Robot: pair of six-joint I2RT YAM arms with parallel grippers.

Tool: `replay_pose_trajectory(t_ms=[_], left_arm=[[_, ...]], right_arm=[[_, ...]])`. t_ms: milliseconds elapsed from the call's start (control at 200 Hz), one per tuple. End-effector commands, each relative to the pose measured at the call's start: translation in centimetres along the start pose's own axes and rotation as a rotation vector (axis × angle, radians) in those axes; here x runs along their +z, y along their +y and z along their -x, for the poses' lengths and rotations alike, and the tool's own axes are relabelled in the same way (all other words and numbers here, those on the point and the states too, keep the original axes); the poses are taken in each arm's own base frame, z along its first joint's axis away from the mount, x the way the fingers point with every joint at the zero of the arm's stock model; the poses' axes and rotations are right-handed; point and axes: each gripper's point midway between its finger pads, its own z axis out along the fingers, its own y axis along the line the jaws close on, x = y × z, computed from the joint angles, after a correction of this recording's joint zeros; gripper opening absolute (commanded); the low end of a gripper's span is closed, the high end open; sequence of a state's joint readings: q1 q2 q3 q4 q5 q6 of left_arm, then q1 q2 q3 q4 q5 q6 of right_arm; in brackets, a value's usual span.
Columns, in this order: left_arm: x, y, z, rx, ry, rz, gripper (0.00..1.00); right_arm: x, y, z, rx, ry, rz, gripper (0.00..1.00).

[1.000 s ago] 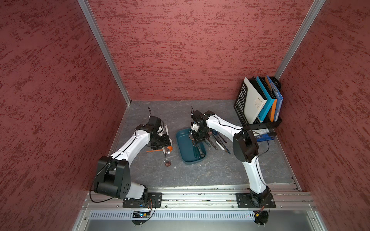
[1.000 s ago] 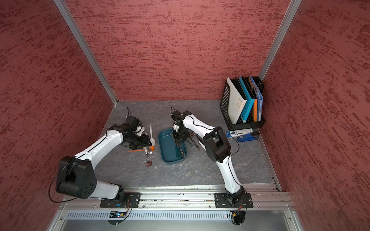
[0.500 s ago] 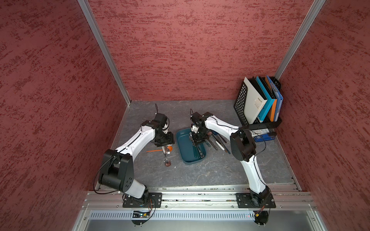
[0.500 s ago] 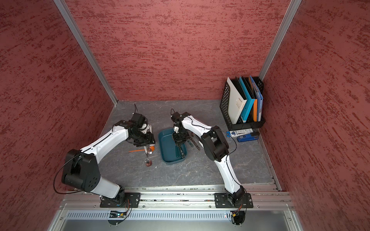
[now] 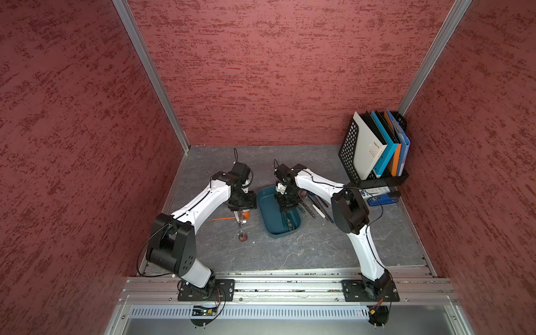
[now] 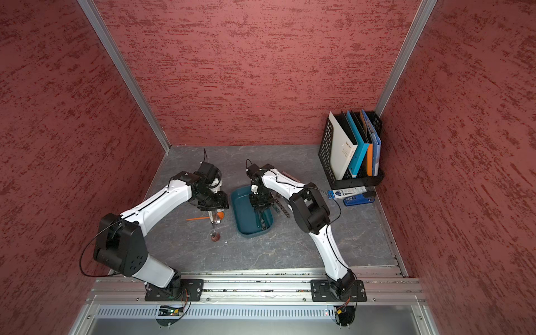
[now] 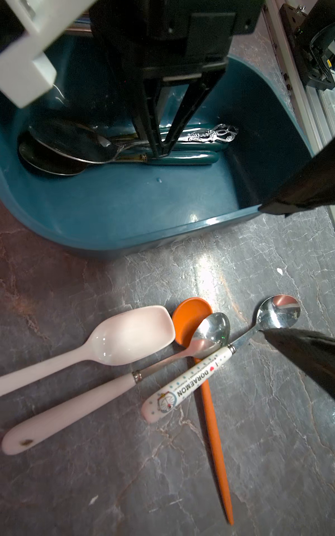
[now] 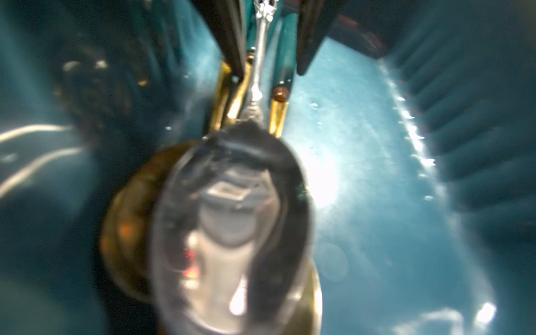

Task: Put the spoon into the storage box
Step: Place the spoon in the storage box.

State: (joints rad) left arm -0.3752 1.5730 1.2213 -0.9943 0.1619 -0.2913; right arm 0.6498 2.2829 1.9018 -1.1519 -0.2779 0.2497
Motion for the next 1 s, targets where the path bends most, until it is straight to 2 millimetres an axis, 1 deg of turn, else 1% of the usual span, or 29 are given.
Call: replay_pose_trajectory(t_ms=[0,195,311,421,536,636,741,822,897,997], left_arm=[[0.3,-0.7,0.4,0.031,0.014,0.028,0.68],[1.1,-2.6,0.7,0.062,0.041,0.04,0.71],[1.8,-3.5,0.9,0.07,0.061,0.043,0.73],[3.1,-3.8,0.7,0.062,0.101,0.073,0.73],[4.7,-3.9,0.5,0.033,0.147,0.069,0.72],[5.8,-4.0,0.4,0.02,0.171,0.067,0.68],[6.4,-3.6,0.2,0.016,0.194,0.082,0.56],[6.6,-3.1,0.1,0.01,0.202,0.09,0.47],[6.6,-2.6,0.0,0.0,0.207,0.092,0.42],[6.5,-1.9,-0.1,-0.002,0.216,0.108,0.35]], right_arm=[[-3.5,0.6,0.4,-0.035,-0.093,-0.008,0.42],[-7.0,1.5,0.1,-0.095,-0.178,0.012,0.46],[-9.1,1.4,-0.1,-0.125,-0.229,-0.008,0.47],[-10.5,0.3,-0.3,-0.151,-0.256,-0.061,0.48],[-11.5,-1.5,-0.6,-0.151,-0.276,-0.097,0.49],[-11.9,-3.5,-1.0,-0.133,-0.29,-0.117,0.49],[-12.1,-5.3,-1.3,-0.109,-0.298,-0.116,0.49],[-11.6,-6.4,-1.6,-0.099,-0.297,-0.114,0.49],[-11.0,-6.8,-1.7,-0.104,-0.287,-0.119,0.49],[-9.7,-7.0,-1.6,-0.117,-0.266,-0.116,0.49]])
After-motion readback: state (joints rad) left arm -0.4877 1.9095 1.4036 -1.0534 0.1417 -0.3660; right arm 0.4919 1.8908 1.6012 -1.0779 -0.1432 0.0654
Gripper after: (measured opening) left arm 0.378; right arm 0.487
